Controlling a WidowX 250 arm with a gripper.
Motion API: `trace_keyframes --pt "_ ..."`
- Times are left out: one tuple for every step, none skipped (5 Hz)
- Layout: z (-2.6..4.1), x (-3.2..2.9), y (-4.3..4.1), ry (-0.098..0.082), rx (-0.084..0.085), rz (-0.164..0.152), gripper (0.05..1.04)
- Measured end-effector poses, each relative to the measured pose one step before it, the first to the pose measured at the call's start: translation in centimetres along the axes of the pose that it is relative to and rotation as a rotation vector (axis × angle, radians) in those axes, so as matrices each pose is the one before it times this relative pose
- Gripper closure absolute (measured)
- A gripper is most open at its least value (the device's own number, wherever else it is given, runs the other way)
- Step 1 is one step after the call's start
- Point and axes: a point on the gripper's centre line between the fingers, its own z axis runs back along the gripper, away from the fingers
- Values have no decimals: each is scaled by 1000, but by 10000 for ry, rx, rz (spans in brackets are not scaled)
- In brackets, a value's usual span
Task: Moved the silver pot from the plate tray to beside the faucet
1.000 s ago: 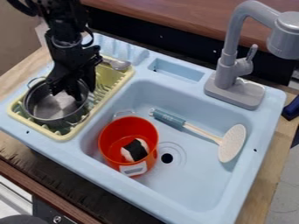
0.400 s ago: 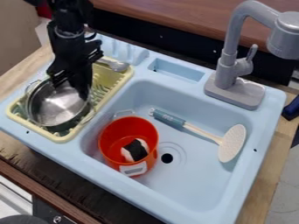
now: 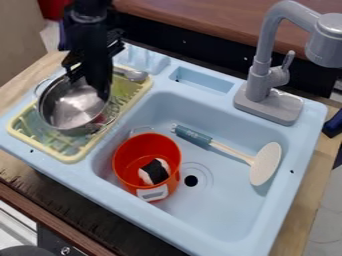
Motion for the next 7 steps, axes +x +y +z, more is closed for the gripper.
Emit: trace_keyframes --pt "240 -1266 -156 320 151 2 1027" --pt "1905 -1131 -1986 140 -307 598 1027" --pt "366 -1759 -1343 218 74 307 1027" --pt "345 -1334 -1246 168 -87 106 1027" --pt "-282 -1165 -1376 248 -171 100 1027" --pt "-31 -593 -1199 85 -153 175 1027" --pt "-536 -895 -1261 23 176 249 1027"
